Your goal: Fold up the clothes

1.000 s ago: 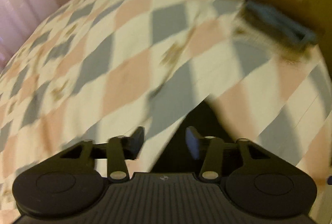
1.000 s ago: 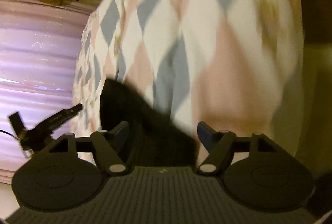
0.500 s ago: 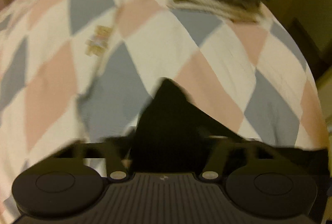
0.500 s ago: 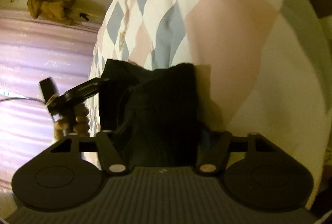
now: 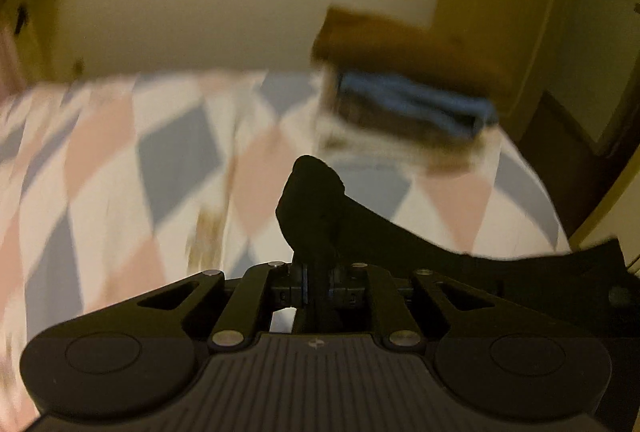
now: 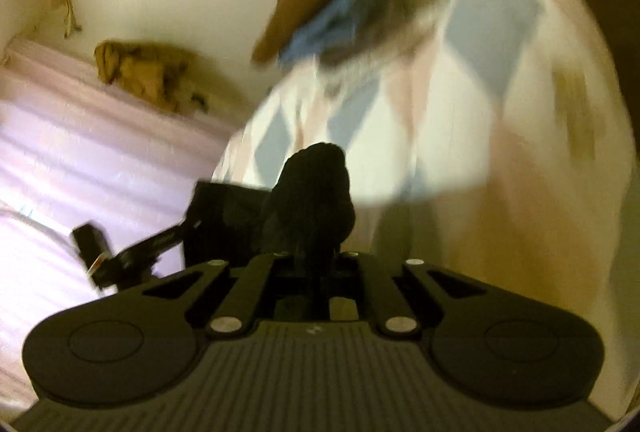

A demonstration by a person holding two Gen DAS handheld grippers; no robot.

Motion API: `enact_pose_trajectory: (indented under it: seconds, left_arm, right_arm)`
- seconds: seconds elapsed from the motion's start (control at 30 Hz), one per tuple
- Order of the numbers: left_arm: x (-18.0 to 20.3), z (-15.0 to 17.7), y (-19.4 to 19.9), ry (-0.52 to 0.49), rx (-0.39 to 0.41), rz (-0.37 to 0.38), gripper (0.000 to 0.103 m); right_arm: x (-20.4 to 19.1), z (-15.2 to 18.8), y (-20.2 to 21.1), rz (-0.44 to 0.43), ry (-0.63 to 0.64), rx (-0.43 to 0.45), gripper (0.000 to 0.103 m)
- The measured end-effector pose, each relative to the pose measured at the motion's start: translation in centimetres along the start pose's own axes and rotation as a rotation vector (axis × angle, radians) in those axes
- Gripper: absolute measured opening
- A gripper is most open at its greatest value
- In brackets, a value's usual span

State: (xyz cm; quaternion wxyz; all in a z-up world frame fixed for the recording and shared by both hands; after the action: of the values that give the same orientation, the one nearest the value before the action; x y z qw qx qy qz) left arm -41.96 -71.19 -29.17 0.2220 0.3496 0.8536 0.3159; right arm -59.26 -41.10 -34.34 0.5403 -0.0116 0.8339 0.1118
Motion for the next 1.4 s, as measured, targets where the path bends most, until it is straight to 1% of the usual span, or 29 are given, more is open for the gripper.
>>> enact_pose_trajectory:
  seconds: [0.03, 0.07, 0.1, 0.17, 0.23, 0.27, 0.3, 0.33, 0.37, 0.43, 0.5, 0.53, 0.57, 0.6, 0.67, 0.73, 0.83, 0.87, 0.93, 0.97, 1.0, 1.1, 1.17, 1.2, 1.23, 1.27, 1.3, 1.33, 1.4]
  left_arm:
    - [0.3, -1.3, -1.0, -0.025, 0.016, -0.004, 0.013]
    - [0.6, -2.5, -2.2, -0.051, 0.029, -0.010, 0.023]
    - [1.0, -3.0, -3.9, -0.083, 0.021, -0.027, 0.031]
    - [1.2, -2.9, -7.3, -0.123, -0.030, -0.074, 0.033]
    - [0.7, -1.8, -8.8, -0.105, -0.074, -0.126, 0.031]
    - [0.4, -1.3, -9.3, -0.092, -0.094, -0.148, 0.031]
    - [-0.1, -0.5, -8.7, -0.059, -0.103, -0.145, 0.038]
    - [-0.9, 0.7, -7.6, -0.026, -0.117, -0.140, 0.045]
    - [-1.8, 1.9, -6.5, 0.006, -0.131, -0.140, 0.052]
    - [-4.3, 4.7, -3.4, 0.056, -0.157, -0.203, 0.052]
    - [-7.7, 8.6, 1.4, 0.165, -0.209, -0.277, 0.052]
    - [-9.1, 10.6, 3.9, 0.216, -0.229, -0.315, 0.052]
    - [-10.8, 13.0, 7.3, 0.271, -0.253, -0.374, 0.052]
    - [-12.2, 15.5, 10.6, 0.318, -0.278, -0.438, 0.052]
    - [-14.6, 21.2, 17.9, 0.413, -0.347, -0.575, 0.052]
    - [-15.8, 26.2, 24.3, 0.471, -0.422, -0.706, 0.052]
    - [-16.1, 33.6, 33.4, 0.572, -0.532, -0.850, 0.052]
    - [-15.4, 35.1, 34.9, 0.603, -0.542, -0.851, 0.052]
    - [-14.1, 38.0, 37.8, 0.666, -0.561, -0.853, 0.057]
    - [-13.4, 39.4, 39.1, 0.695, -0.568, -0.850, 0.063]
    - [-12.4, 40.3, 39.3, 0.714, -0.562, -0.822, 0.069]
    - [-9.2, 43.3, 38.8, 0.819, -0.561, -0.728, 0.075]
    - [-7.2, 45.6, 38.4, 0.927, -0.588, -0.701, 0.079]
    - [-6.3, 46.7, 38.1, 0.993, -0.598, -0.678, 0.080]
    - [-5.5, 47.4, 37.5, 1.046, -0.611, -0.642, 0.079]
    - [-4.6, 48.2, 37.0, 1.098, -0.624, -0.606, 0.068]
    - [-3.8, 48.8, 36.4, 1.138, -0.640, -0.576, 0.027]
    - [-3.8, 49.0, 36.2, 1.107, -0.671, -0.582, 0.007]
    - [-3.9, 49.0, 35.8, 1.040, -0.725, -0.593, 0.008]
  right_arm:
    - [0.5, -1.6, -0.3, 0.018, 0.027, 0.004, 0.004]
    - [1.2, -3.1, -0.7, 0.048, 0.061, -0.002, 0.004]
    - [2.0, -4.5, -1.2, 0.082, 0.096, -0.015, 0.003]
    - [5.0, -5.4, -4.0, 0.178, 0.131, -0.091, 0.004]
    - [8.3, -4.9, -6.7, 0.276, 0.081, -0.178, 0.006]
    - [9.7, -4.2, -7.2, 0.339, 0.055, -0.223, 0.015]
    - [10.5, -3.9, -7.1, 0.378, 0.039, -0.227, 0.017]
    - [10.6, -3.8, -6.8, 0.376, 0.032, -0.214, 0.018]
    - [10.4, -3.8, -6.6, 0.381, 0.035, -0.209, 0.022]
    - [9.7, -3.8, -5.9, 0.411, 0.066, -0.210, 0.028]
    - [8.1, -4.4, -5.5, 0.448, 0.133, -0.212, 0.048]
    - [6.9, -4.6, -5.5, 0.457, 0.182, -0.229, 0.050]
    - [5.7, -4.9, -5.9, 0.450, 0.235, -0.251, 0.053]
    - [4.4, -5.3, -6.7, 0.422, 0.291, -0.283, 0.052]
    - [1.4, -4.6, -9.0, 0.310, 0.406, -0.400, 0.053]
    - [-1.7, -2.2, -11.2, 0.164, 0.513, -0.573, 0.053]
    - [-5.3, 3.2, -14.5, -0.039, 0.624, -0.849, 0.052]
    - [-6.2, 5.0, -15.6, -0.097, 0.651, -0.933, 0.052]
    - [-7.8, 8.5, -17.8, -0.177, 0.693, -1.061, 0.052]
    - [-8.6, 10.2, -18.9, -0.217, 0.713, -1.126, 0.052]
    - [-9.3, 11.7, -19.8, -0.248, 0.740, -1.177, 0.052]
    - [-11.4, 15.1, -22.1, -0.282, 0.868, -1.251, 0.052]
    - [-12.6, 16.5, -23.4, -0.287, 0.936, -1.271, 0.052]
    - [-13.0, 16.9, -23.8, -0.284, 0.954, -1.273, 0.054]
    - [-13.5, 17.3, -24.1, -0.277, 0.970, -1.270, 0.056]
    - [-13.7, 17.6, -24.3, -0.262, 0.981, -1.259, 0.062]
    - [-13.6, 17.8, -24.9, -0.238, 0.988, -1.245, 0.064]
    - [-13.4, 17.9, -25.3, -0.214, 0.984, -1.231, 0.064]
    - [-13.3, 17.7, -25.8, -0.179, 0.947, -1.207, 0.064]
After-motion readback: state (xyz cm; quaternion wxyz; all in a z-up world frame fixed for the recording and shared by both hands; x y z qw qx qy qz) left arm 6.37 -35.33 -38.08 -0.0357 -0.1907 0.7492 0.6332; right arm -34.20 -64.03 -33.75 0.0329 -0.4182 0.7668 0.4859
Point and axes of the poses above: each gripper's, at about its wrist camera, not at the fingertips, and y roughly against the way its jaws point, x to its right, z to its underside, the point moved 9 cm from there along -y, roughly the way its jaws point, and after that the axes turned 15 degrees about -z, right-handed, at the moved point
